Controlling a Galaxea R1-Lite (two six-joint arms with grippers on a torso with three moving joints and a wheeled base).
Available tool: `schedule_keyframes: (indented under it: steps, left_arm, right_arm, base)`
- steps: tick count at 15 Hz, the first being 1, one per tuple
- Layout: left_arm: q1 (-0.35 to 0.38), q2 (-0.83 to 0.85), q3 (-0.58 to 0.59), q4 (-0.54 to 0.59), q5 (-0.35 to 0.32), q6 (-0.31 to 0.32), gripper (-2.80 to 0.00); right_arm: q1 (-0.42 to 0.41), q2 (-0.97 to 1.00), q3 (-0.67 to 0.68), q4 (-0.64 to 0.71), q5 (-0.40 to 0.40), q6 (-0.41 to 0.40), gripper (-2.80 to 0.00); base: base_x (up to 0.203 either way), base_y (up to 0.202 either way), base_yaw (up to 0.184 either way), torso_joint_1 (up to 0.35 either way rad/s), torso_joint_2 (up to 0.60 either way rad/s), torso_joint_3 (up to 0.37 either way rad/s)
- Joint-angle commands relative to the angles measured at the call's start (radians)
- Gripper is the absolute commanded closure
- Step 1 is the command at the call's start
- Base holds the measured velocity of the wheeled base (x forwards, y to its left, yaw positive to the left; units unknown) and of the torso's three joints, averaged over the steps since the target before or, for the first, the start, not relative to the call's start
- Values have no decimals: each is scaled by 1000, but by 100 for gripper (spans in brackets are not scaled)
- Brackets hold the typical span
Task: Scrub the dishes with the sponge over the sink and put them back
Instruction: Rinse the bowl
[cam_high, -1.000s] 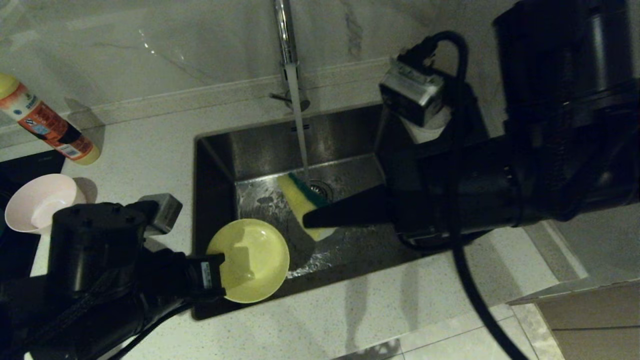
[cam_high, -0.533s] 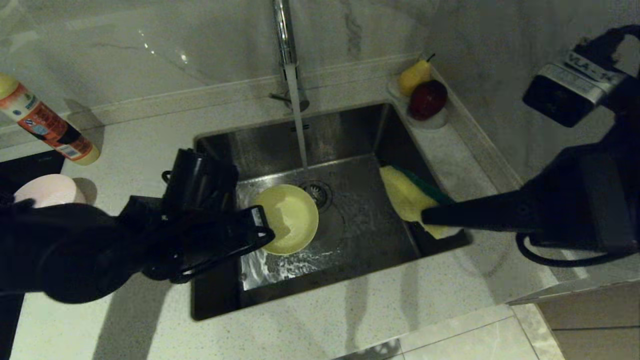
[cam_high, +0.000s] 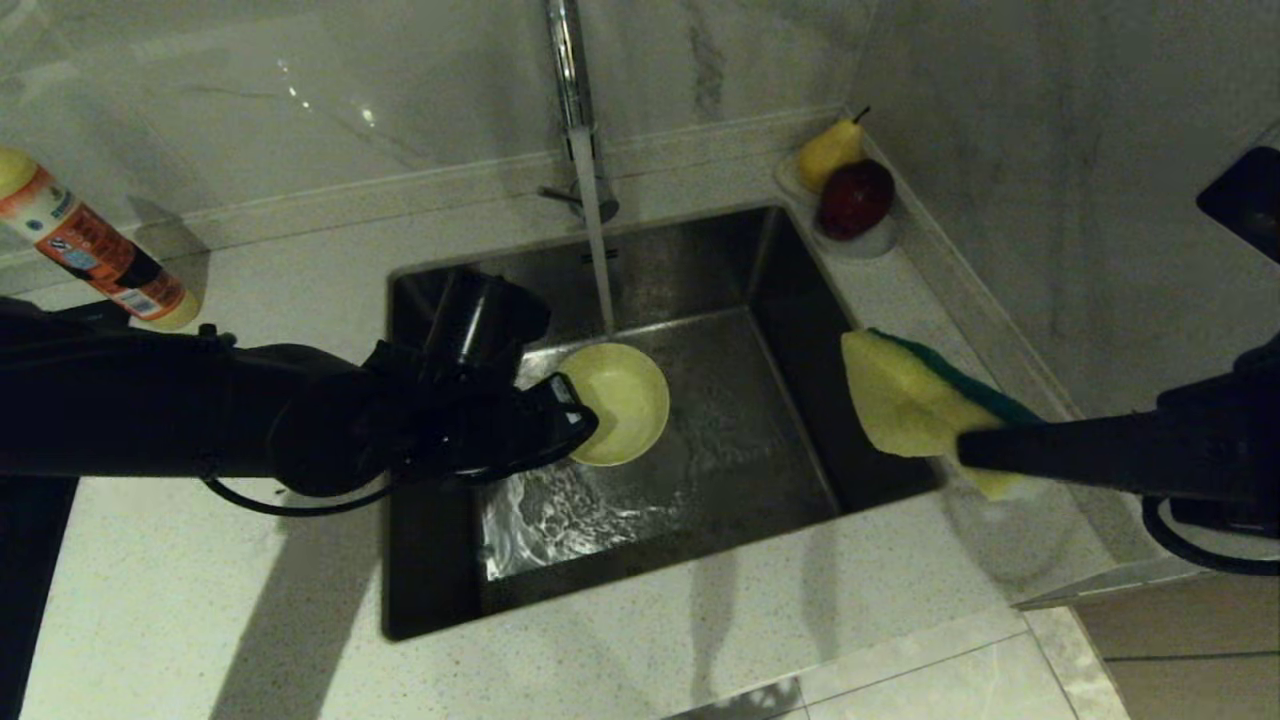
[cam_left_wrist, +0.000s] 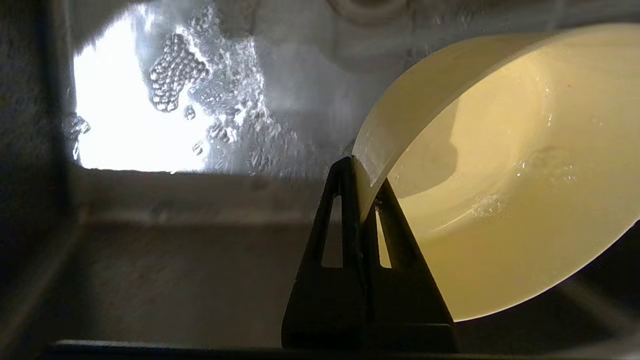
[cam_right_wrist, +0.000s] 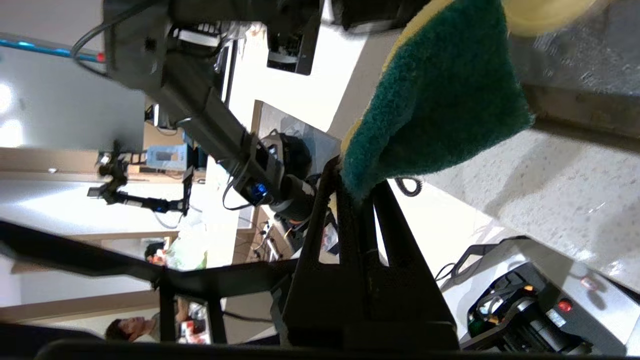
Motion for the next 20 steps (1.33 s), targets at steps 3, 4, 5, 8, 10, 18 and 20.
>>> schedule_keyframes:
  steps: [3,4,5,8,10,18,20]
  left_arm:
    - [46,45,-101,28,1,-36,0]
    - [52,51,-121,34,1,-51,0]
    - [56,59,-136,44,1,-60,0]
    - [57,97,-222,85,0,-75,0]
    - [55,104,-241,106,0,-78,0]
    - [51,55,-212,190,-45,-82,0]
    - [51,55,-211,190,-46,-82,0]
  right_arm:
    - [-1,-15,36,-1,33,6,0]
    - [-1,-11,37,-1,36,6,0]
    - [-2,-11,37,-1,44,6,0]
    - [-23,-27,57,-2,82,6,0]
    - [-26,-24,74,-16,96,6,0]
    - [-42,-30,80,-42,98,8,0]
    - [-42,-33,81,-41,99,8,0]
  base:
    - [0,0,0,0,0,0]
    - [0,0,0,0,0,0]
    - [0,0,0,0,0,0]
    - [0,0,0,0,0,0]
    - [0,0,0,0,0,0]
    - [0,0,0,0,0,0]
    - [0,0,0,0,0,0]
